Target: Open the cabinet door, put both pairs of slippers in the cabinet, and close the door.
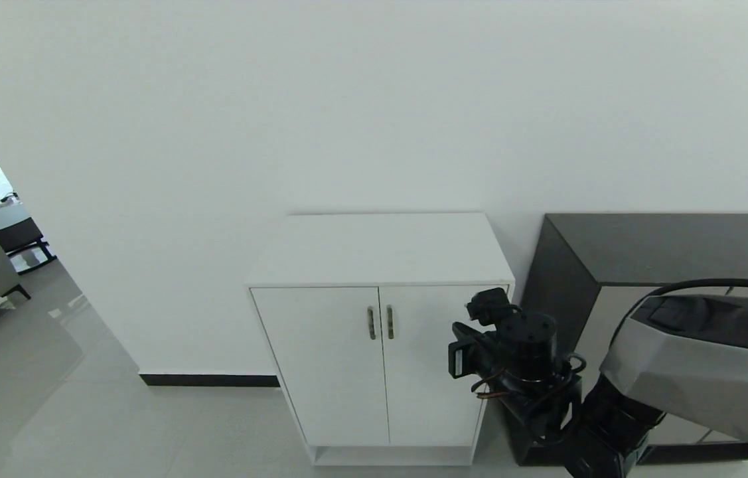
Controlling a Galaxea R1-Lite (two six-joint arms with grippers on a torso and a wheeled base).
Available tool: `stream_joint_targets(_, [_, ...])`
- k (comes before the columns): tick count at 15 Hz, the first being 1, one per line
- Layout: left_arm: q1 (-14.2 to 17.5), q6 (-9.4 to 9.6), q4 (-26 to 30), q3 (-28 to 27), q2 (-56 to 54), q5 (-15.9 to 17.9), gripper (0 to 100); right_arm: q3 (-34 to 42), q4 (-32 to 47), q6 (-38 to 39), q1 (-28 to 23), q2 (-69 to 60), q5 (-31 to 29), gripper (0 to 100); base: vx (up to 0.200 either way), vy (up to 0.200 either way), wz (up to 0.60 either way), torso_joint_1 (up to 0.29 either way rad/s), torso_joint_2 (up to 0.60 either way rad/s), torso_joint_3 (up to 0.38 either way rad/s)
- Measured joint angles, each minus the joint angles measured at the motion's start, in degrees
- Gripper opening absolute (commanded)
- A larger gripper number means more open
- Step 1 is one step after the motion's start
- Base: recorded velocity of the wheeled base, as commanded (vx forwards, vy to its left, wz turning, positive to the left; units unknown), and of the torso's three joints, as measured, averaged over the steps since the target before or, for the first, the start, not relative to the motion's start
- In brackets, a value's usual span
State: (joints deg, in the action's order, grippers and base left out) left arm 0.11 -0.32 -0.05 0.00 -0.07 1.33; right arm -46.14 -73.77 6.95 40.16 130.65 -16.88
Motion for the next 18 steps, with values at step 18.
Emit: stream_joint_targets(18, [0.1, 0.0, -0.1, 0.0, 0.0, 0.1, 0, -25.0, 7.5, 5.0, -4.9, 18.8, 0.5, 0, 0.044, 0.0, 0.0, 0.001, 0.0, 0.0])
